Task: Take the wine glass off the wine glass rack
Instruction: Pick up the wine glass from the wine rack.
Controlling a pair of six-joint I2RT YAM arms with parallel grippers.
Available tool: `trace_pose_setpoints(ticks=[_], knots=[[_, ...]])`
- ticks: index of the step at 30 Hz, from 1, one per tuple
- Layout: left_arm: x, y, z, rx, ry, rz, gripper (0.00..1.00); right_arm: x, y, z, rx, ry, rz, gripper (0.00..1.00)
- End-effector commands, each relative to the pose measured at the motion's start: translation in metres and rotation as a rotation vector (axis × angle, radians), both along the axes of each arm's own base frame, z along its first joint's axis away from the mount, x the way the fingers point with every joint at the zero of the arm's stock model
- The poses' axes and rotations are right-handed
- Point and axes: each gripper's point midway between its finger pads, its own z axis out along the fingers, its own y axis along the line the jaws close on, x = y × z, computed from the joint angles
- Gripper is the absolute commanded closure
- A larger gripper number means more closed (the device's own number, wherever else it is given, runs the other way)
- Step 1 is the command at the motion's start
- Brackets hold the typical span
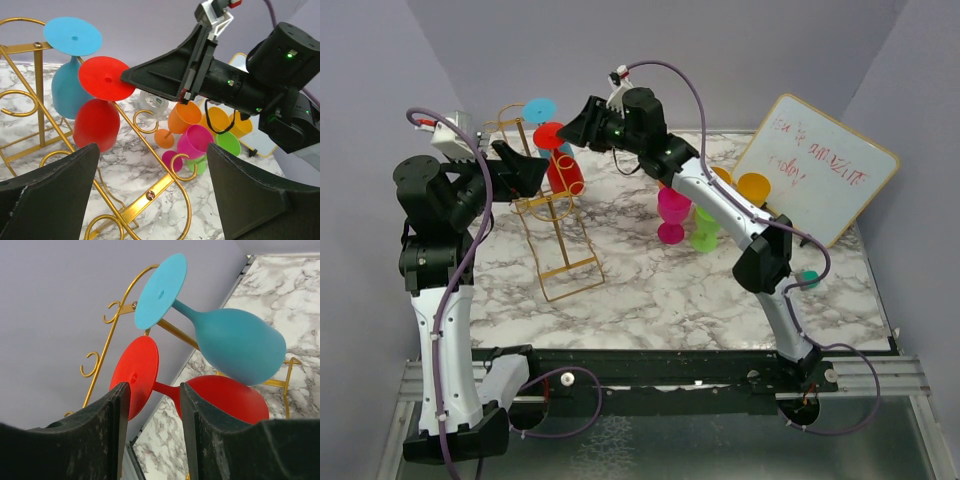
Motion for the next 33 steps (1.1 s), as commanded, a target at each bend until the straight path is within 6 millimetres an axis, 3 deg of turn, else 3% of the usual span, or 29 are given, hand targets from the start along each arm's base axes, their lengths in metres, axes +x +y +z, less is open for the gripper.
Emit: trace_pose_setpoints(ticks=[1,11,15,30,33], knots=[[-0.015,-0.012,0.008,-0.025,-0.014,-0.057,0.11,-0.006,0.011,0.009,0.062,0.009,0.064,0.54],[-0.009,-0.016,0.003,-0.039,0.014,-0.095,0.11,-0.011,0.006,0.023,0.097,0.003,0.059,0.76],[-0.009,-0.019,-0.002,-0.045,0.028,-0.116,0.11,-0.012,0.003,0.027,0.116,0.026,0.056,0.89],[-0.006,-0.020,-0.007,-0.062,0.052,-0.123,0.11,-0.006,-0.024,0.047,0.265,0.183,0.013,0.99],[-0.006,-0.021,-0.006,-0.067,0.051,-0.126,0.11,-0.008,-0.027,0.059,0.305,0.175,0.034,0.99]])
